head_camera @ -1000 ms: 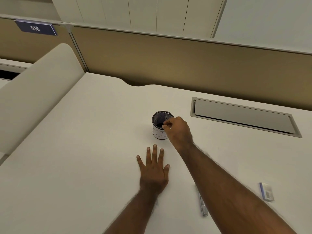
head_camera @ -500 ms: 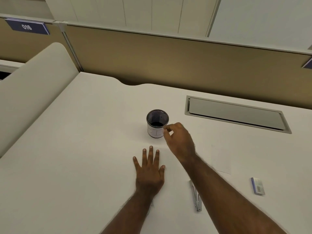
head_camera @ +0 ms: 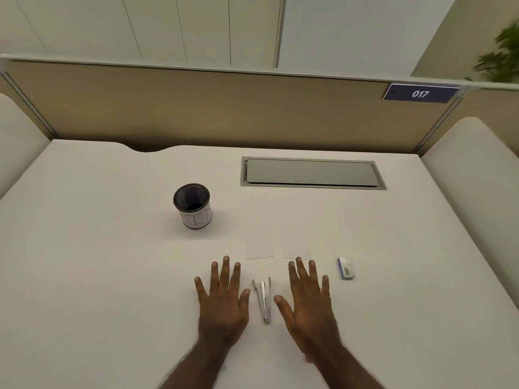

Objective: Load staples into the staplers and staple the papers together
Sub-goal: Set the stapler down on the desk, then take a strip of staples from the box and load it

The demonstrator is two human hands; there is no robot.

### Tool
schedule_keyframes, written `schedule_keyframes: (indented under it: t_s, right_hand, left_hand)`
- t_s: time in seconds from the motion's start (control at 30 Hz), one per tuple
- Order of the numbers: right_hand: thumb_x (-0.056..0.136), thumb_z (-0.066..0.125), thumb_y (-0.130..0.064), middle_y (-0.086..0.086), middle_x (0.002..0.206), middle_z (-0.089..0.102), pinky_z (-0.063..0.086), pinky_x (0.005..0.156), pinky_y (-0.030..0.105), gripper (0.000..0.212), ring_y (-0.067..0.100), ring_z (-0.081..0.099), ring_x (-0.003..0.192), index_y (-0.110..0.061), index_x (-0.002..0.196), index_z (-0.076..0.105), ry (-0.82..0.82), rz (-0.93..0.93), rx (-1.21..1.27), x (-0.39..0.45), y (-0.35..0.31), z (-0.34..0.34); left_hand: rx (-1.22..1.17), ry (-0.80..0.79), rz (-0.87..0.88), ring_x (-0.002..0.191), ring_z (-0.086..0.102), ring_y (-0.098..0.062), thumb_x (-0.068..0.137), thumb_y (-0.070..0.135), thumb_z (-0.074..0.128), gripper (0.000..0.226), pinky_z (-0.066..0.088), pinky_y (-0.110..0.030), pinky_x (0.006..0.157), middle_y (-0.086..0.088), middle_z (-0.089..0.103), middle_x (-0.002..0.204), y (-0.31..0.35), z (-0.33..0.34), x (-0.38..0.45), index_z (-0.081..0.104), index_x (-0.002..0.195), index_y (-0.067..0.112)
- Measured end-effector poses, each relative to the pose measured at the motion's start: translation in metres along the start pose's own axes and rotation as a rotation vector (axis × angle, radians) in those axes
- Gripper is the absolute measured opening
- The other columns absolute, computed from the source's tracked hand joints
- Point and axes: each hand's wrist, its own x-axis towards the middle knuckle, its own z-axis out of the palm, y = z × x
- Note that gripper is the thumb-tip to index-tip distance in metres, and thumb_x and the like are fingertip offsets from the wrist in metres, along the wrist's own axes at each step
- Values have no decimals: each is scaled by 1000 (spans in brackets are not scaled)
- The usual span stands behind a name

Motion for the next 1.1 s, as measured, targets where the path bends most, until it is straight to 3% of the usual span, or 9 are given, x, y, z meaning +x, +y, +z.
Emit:
schedule_keyframes:
  t_s: [0.2,0.3,0.4,0.47,0.6,0.77,0.87,0.97,1.1]
  right_hand:
    - [89,0,-69,0,160,-24,-7,120,51,77,20,-24,147,-26,150,-18,-8,151,-75,-31,61,-17]
    - [89,0,-68,6,162,-10,4,120,54,80,28,-10,149,-19,152,-5,1,204,-80,-32,83,-22]
    - [83,-14,-69,8,161,-1,10,120,55,88,31,-1,149,-18,153,2,-32,237,-113,-30,100,-25]
    - [87,-13,-67,12,160,14,18,118,57,89,33,12,148,-15,153,17,-22,256,-89,-29,109,-26]
    - [84,-18,-65,11,161,14,12,118,54,90,33,11,149,-19,154,16,-70,263,-130,-19,123,-24]
    - [99,30,-51,9,158,29,25,116,51,60,32,28,145,-24,151,28,-85,241,-125,2,132,-19]
    - [97,44,-45,8,144,51,43,102,42,53,29,51,127,-20,143,43,-25,234,-59,14,133,-19]
    - [97,46,-42,5,130,59,49,89,36,44,24,58,112,-19,134,50,-22,257,-69,23,134,-21]
    - [97,44,-29,4,119,60,48,83,34,27,23,57,103,-18,120,53,-6,291,-7,29,134,-23]
  left_hand:
    - [-21,-46,122,148,17,-32,98,42,23,58,17,-64,111,-7,20,161,58,9,-22,31,151,21]
    - [-12,-61,188,149,16,-32,97,45,31,60,16,-64,112,-6,17,162,83,12,-25,27,152,23]
    - [4,-75,266,149,16,-33,95,43,38,62,17,-66,112,-7,17,162,104,17,-25,29,152,21]
    - [6,-83,289,150,13,-31,95,41,39,63,17,-65,113,-6,15,163,116,20,-25,26,153,20]
    - [-2,-120,291,151,7,-28,94,46,40,66,9,-63,115,-5,13,163,139,27,-19,22,154,23]
    - [-1,-177,292,150,11,-30,95,47,39,64,9,-59,115,-6,14,163,162,33,-12,25,153,23]
    - [2,-189,310,146,24,-32,94,43,39,59,10,-55,113,-8,26,158,175,33,-7,38,148,20]
    - [-25,-200,324,148,13,-31,96,40,35,60,-2,-51,115,-7,15,161,181,31,-1,27,152,19]
    - [29,-227,326,151,-4,-28,99,35,27,63,-14,-51,117,-5,-4,163,185,27,9,4,155,17]
